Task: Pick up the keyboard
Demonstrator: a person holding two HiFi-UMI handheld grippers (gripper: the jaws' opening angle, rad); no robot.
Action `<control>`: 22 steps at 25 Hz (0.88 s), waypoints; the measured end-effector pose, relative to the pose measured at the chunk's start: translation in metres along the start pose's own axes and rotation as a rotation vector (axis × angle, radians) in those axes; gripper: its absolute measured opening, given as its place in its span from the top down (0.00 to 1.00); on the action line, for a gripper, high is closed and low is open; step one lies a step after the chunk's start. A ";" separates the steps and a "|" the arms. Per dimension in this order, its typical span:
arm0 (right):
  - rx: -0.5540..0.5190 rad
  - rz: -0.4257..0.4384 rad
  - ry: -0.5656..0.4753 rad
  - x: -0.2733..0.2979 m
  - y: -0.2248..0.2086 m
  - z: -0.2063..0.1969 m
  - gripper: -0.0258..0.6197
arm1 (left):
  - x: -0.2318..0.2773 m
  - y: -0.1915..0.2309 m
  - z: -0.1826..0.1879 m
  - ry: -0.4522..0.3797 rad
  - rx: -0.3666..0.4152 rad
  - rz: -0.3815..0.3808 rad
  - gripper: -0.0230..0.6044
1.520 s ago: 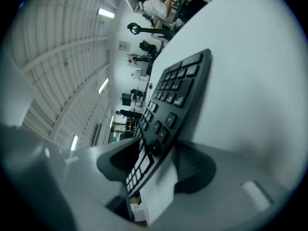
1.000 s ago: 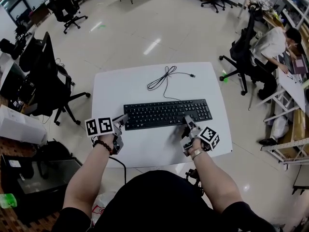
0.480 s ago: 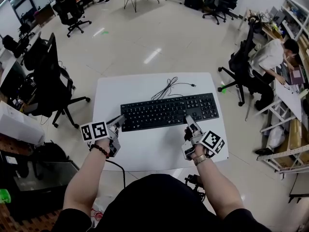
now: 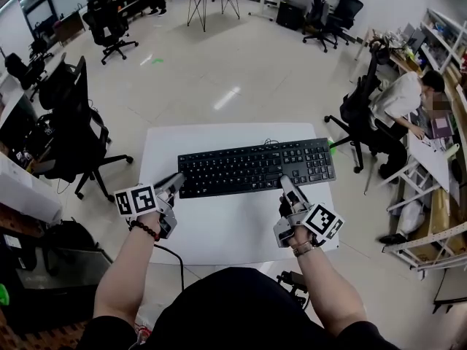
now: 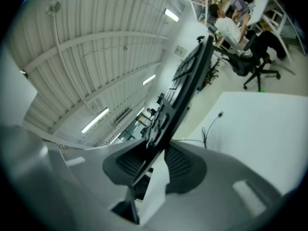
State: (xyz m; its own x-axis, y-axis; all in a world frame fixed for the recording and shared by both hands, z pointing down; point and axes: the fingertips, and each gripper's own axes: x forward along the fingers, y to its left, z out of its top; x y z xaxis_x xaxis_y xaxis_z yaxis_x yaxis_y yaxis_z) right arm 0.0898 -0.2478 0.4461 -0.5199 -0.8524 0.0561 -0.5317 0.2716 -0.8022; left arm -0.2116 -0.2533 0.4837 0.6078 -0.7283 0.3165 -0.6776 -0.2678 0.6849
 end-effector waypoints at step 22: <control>-0.044 0.030 -0.029 -0.006 0.018 0.013 0.78 | -0.005 -0.015 0.014 -0.042 0.038 -0.026 0.83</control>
State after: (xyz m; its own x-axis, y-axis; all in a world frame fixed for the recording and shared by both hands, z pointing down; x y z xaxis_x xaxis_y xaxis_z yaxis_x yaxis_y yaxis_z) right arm 0.0917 -0.2433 0.4236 -0.5167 -0.8561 0.0146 -0.5457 0.3161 -0.7761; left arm -0.2104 -0.2550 0.4624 0.6082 -0.7462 0.2708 -0.6774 -0.3100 0.6671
